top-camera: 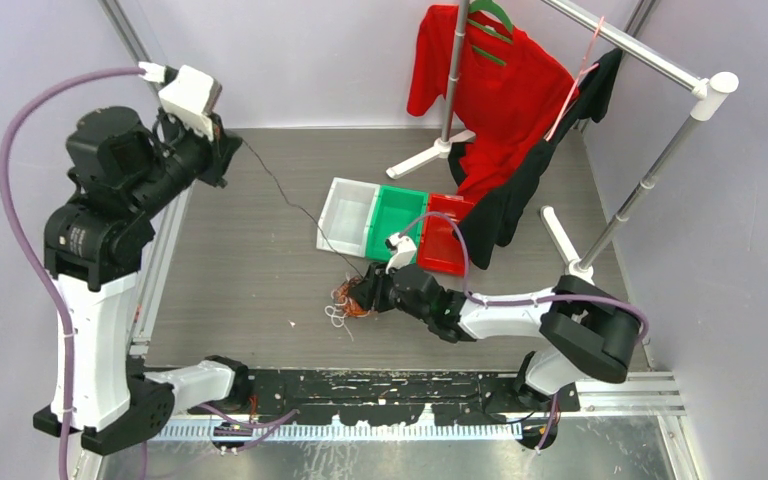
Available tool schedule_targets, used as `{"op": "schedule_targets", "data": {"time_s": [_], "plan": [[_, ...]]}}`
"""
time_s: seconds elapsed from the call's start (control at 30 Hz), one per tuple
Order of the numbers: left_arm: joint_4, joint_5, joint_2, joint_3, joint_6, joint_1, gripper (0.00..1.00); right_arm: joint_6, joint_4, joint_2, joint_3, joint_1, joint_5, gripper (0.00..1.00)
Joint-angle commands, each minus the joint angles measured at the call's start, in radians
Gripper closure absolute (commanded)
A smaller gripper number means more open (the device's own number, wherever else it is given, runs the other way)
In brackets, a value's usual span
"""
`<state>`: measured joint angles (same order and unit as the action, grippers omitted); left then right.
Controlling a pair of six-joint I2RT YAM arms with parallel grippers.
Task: Untangle the cables
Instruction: Untie the cable.
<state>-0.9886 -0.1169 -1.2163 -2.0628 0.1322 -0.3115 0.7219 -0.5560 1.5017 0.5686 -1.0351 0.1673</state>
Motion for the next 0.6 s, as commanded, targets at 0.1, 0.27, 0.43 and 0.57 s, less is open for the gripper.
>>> {"op": "schedule_targets", "data": {"time_s": [0.1,0.27,0.43,0.57], "plan": [[0.101,0.050,0.166,0.556,0.019,0.017,1.00,-0.043,0.110,-0.122,0.038,0.027,-0.120,0.55],[0.143,0.004,0.191,0.893,0.052,0.030,0.99,-0.049,0.198,-0.120,0.102,0.078,-0.271,0.61],[0.135,-0.048,0.159,0.990,0.082,0.031,0.94,-0.048,0.290,-0.093,0.159,0.107,-0.353,0.47],[0.135,-0.059,0.144,1.038,0.140,0.032,0.78,-0.067,0.363,-0.086,0.184,0.115,-0.404,0.35]]}}
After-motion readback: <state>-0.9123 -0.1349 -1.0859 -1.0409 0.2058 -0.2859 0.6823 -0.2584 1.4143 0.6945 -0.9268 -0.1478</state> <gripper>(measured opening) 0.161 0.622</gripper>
